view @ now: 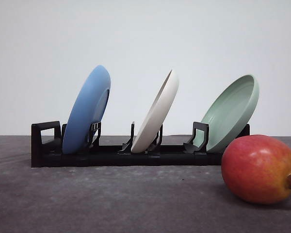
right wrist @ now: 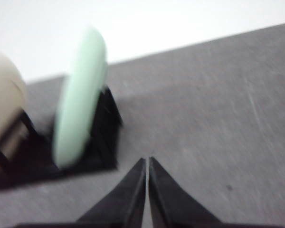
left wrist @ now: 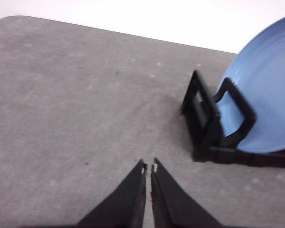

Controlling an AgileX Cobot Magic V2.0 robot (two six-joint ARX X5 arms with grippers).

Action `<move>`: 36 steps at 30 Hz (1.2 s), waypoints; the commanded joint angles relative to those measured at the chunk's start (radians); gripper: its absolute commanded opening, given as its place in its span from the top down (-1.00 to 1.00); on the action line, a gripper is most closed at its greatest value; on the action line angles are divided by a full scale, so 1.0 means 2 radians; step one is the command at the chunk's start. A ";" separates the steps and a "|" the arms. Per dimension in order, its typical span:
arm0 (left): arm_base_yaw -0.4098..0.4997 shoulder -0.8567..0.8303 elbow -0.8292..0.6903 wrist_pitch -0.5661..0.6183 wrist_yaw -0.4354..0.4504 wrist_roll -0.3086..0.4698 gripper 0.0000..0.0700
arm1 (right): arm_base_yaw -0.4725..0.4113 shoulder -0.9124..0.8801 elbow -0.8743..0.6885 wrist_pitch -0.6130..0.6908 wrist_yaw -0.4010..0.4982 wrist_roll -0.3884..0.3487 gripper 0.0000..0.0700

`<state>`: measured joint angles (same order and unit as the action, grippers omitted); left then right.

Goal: Place pomegranate in white plate

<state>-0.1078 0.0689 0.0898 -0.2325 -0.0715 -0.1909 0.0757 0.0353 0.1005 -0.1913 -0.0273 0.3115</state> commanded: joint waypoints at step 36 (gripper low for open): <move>-0.047 0.332 0.418 -0.161 0.494 0.109 0.94 | 0.001 0.276 0.411 -0.209 -0.308 -0.121 0.93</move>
<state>-0.1997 0.7261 0.9104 -0.5610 0.9104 0.0116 0.0765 0.5831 0.9066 -0.6205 -0.6384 0.0818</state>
